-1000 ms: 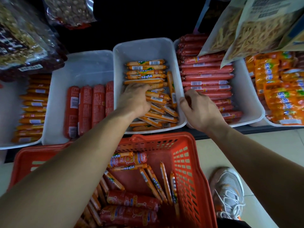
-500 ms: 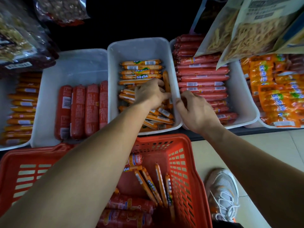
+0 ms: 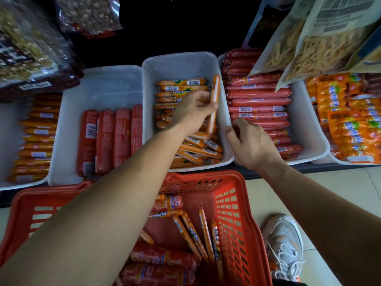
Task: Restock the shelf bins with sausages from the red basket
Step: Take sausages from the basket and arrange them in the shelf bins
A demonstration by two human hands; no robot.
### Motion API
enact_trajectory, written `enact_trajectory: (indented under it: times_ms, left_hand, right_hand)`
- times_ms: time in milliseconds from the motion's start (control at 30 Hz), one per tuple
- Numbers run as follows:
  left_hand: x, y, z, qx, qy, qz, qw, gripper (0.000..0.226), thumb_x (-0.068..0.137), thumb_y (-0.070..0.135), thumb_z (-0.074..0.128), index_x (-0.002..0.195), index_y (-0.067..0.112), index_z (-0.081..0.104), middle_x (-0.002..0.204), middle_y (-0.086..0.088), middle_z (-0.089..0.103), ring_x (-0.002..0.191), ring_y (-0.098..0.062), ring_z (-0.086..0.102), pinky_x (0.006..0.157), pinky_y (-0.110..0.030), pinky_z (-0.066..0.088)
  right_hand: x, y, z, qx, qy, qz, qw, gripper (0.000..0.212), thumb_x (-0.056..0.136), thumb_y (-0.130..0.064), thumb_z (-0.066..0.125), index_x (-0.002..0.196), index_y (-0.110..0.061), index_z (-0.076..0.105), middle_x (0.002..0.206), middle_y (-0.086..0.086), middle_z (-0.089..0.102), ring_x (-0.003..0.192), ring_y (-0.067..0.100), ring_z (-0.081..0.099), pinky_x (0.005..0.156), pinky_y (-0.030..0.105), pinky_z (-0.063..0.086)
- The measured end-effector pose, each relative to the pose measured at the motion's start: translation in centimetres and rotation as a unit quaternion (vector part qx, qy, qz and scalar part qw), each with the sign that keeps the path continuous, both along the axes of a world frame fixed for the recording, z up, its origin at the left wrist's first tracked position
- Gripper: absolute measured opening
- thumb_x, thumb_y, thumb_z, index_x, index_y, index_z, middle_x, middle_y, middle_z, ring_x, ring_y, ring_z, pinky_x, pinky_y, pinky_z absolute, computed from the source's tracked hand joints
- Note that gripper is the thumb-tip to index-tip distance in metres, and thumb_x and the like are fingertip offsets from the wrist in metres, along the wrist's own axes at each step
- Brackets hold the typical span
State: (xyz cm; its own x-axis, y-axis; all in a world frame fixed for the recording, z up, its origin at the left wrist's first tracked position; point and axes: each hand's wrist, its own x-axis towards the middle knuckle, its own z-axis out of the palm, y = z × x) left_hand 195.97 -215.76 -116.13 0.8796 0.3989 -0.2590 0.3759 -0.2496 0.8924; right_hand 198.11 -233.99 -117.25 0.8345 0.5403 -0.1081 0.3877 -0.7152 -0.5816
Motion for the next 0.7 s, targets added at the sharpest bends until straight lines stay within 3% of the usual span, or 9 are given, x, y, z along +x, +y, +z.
enact_trajectory:
  times_ms: [100,233,300,333,433,500,600,700]
  left_hand:
    - [-0.9,2.0,2.0,0.066,-0.029,0.019,0.997,0.032,0.096,0.030,0.064,0.127,0.027,0.064,0.107,0.012,0.067,0.080,-0.005,0.069,0.065,-0.013,0.050]
    - [-1.9,4.4,1.3,0.275,0.060,-0.062,0.958,0.031,0.097,0.033,0.061,0.127,0.038,0.062,0.126,0.009,0.059,0.098,-0.014,0.062,0.078,-0.023,0.047]
    - [-2.5,4.5,0.3,0.300,0.114,-0.106,0.941,0.030,0.097,0.032,0.061,0.127,0.035,0.062,0.126,0.011,0.059,0.097,-0.012,0.063,0.081,-0.025,0.049]
    - [-2.8,4.5,-0.3,0.307,0.130,-0.124,0.935,0.035,0.095,0.034,0.063,0.130,0.035,0.059,0.134,0.009,0.057,0.107,-0.016,0.062,0.090,-0.030,0.049]
    - [-3.3,4.5,-0.6,0.320,0.177,-0.206,0.908,0.070,0.088,0.049,0.067,0.150,0.036,0.037,0.158,0.004,0.031,0.145,-0.025,0.027,0.119,-0.042,0.024]
    - [-3.5,4.7,-0.1,0.307,0.203,-0.257,0.894,0.085,0.084,0.057,0.068,0.155,0.039,0.025,0.164,0.007,0.016,0.149,-0.024,0.012,0.122,-0.042,0.014]
    - [-3.6,4.9,0.5,0.334,0.244,-0.318,0.853,0.098,0.077,0.065,0.071,0.156,0.044,0.016,0.165,0.011,0.006,0.150,-0.025,0.005,0.122,-0.044,0.012]
    - [-3.7,4.8,0.5,0.414,0.226,-0.330,0.817,0.096,0.074,0.066,0.072,0.153,0.047,0.021,0.161,0.010,0.017,0.145,-0.025,0.014,0.118,-0.047,0.017]
  right_hand:
    - [0.0,0.0,0.1,-0.005,-0.001,0.001,1.000,0.029,0.099,-0.047,0.040,0.091,-0.022,0.052,0.074,-0.010,0.054,0.064,0.006,0.051,0.052,0.025,0.032]
    - [-0.1,0.1,0.1,-0.007,0.004,-0.001,1.000,0.031,0.099,-0.049,0.039,0.092,-0.022,0.053,0.074,-0.010,0.055,0.065,0.007,0.054,0.052,0.027,0.034]
    - [-0.1,0.0,0.1,-0.011,0.001,-0.002,1.000,0.030,0.099,-0.048,0.039,0.089,-0.023,0.051,0.072,-0.012,0.053,0.063,0.005,0.051,0.051,0.026,0.032]
    - [-0.1,0.0,0.1,-0.012,-0.001,-0.002,1.000,0.029,0.099,-0.048,0.039,0.088,-0.023,0.050,0.071,-0.012,0.051,0.062,0.004,0.049,0.050,0.025,0.030]
    - [0.0,0.0,0.1,-0.017,-0.005,-0.002,1.000,0.031,0.100,-0.048,0.038,0.087,-0.022,0.049,0.070,-0.011,0.051,0.061,0.005,0.049,0.050,0.025,0.029]
    - [0.0,0.0,0.1,-0.019,-0.003,-0.002,1.000,0.031,0.100,-0.048,0.039,0.086,-0.022,0.048,0.070,-0.010,0.051,0.061,0.005,0.048,0.050,0.025,0.028]
    - [0.0,0.0,0.2,-0.021,0.002,-0.002,1.000,0.030,0.100,-0.047,0.039,0.087,-0.022,0.049,0.070,-0.010,0.051,0.061,0.004,0.048,0.049,0.024,0.028]
    - [0.0,0.0,0.2,-0.018,0.001,-0.002,1.000,0.030,0.100,-0.047,0.039,0.087,-0.022,0.049,0.070,-0.010,0.053,0.061,0.005,0.050,0.049,0.024,0.029]
